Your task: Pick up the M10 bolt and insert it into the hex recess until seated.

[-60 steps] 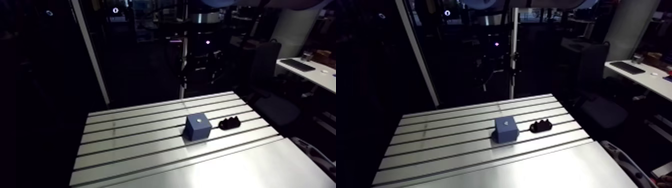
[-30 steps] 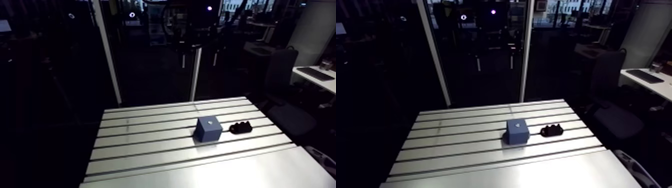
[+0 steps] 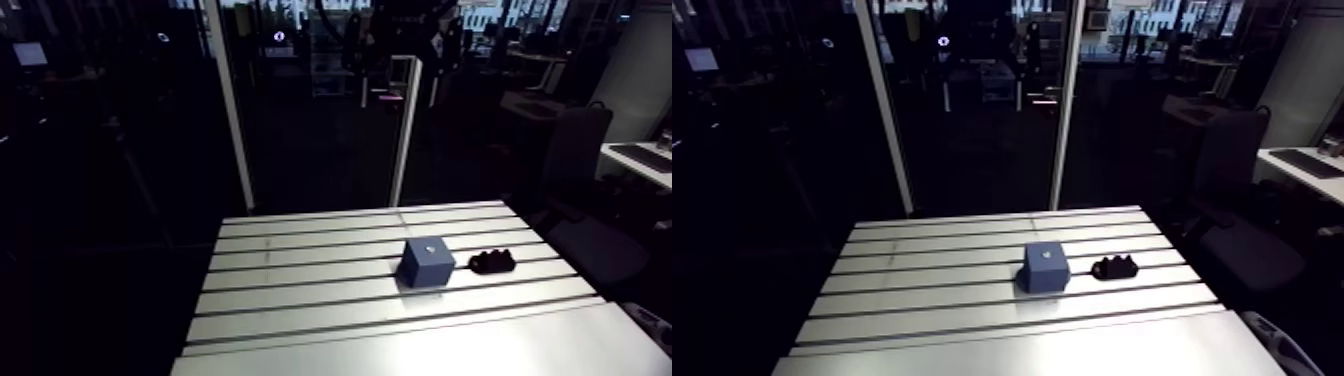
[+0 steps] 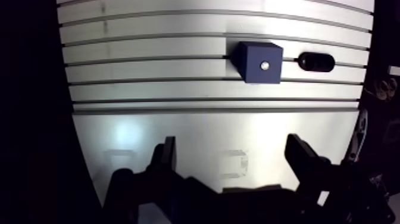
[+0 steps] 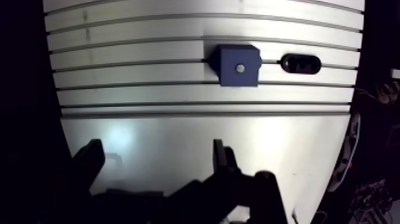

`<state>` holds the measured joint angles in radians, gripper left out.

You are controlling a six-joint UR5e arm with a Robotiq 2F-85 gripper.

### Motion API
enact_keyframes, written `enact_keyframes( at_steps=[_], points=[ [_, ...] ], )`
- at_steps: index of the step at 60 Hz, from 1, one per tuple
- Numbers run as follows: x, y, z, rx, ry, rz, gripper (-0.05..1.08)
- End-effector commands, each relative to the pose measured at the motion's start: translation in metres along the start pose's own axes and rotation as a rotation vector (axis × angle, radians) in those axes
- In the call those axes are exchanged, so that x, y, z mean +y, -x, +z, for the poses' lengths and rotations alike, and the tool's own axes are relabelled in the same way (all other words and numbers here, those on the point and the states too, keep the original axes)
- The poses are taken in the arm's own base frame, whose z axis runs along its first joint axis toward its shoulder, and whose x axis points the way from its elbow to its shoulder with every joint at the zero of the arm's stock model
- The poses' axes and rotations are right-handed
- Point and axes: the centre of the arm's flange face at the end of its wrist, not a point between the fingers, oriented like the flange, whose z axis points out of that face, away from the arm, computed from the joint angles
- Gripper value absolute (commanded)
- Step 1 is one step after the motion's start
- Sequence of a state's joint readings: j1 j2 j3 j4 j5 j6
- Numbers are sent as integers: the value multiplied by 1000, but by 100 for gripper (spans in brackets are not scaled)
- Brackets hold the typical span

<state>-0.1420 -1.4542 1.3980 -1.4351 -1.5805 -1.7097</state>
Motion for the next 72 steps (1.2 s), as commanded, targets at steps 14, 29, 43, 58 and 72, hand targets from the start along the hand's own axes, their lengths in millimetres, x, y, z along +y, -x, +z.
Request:
enact_keyframes(
  at_steps=[14,29,43,58,72],
  points=[
    [-8,6,-20,24,4,-17,0],
    [-8,5,-15,20,7,-13,0],
    [-11,6,-13,21,8,-17,0],
    [-10,5,-11,26,10,-19,0],
    [-11,5,-9,29,9,-20,0]
  ],
)
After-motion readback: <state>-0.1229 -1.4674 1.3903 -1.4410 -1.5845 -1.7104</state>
